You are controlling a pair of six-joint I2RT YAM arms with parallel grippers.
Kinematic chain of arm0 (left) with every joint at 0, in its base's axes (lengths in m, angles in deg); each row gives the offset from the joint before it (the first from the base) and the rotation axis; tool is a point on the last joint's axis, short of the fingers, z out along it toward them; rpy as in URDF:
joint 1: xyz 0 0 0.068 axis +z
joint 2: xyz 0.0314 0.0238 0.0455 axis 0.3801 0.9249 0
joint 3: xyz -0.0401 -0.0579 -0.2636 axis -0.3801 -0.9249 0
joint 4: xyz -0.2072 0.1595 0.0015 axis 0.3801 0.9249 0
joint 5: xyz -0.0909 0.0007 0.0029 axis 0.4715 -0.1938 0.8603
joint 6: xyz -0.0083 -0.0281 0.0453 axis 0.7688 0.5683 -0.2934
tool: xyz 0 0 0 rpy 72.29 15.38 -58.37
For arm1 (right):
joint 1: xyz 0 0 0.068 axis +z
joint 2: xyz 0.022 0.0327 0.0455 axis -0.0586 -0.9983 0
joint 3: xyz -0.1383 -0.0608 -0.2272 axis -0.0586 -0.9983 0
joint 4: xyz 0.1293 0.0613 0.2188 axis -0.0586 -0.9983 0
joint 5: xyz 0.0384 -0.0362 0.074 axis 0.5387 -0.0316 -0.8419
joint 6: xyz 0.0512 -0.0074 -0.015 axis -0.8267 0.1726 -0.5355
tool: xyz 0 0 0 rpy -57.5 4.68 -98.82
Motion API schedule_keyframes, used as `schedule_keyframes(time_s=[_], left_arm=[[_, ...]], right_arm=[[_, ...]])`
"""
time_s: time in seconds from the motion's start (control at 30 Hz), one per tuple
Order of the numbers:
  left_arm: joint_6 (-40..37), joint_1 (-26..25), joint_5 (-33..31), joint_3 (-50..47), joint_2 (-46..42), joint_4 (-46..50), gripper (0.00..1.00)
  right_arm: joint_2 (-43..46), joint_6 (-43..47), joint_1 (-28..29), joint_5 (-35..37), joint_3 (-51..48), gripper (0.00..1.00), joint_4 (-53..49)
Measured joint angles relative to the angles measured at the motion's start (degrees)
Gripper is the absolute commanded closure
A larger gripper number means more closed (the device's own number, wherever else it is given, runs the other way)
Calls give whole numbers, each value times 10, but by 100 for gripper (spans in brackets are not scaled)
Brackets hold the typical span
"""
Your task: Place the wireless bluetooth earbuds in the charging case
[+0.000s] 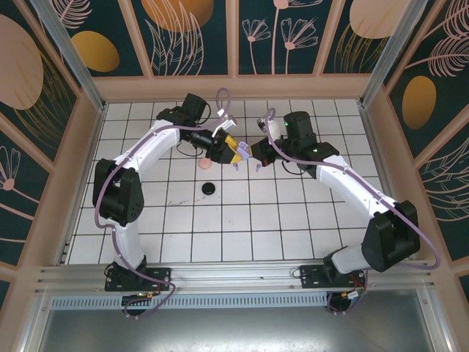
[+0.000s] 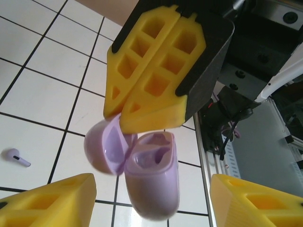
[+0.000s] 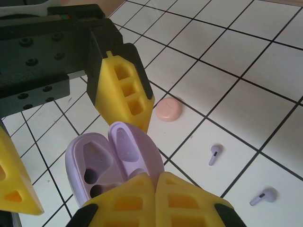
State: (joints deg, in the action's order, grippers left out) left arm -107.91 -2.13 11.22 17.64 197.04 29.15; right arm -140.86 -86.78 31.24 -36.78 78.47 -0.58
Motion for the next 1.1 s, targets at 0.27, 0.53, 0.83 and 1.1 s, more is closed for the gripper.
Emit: schedule_keyframes(time_s=[0.27,0.53,0.83,1.1], left_arm=[[0,4,5,0,3,0,44],[-8,6,6,0,5,0,53],[-35,11,14,0,13,12,88],[-49,13,32,-3,16,11,100]], right_arm=[[-17,-1,19,0,9,100,5],[-17,-9,21,0,10,100,6],[-20,-11,21,11,12,98,5],[-17,-37,19,42,14,46,5]])
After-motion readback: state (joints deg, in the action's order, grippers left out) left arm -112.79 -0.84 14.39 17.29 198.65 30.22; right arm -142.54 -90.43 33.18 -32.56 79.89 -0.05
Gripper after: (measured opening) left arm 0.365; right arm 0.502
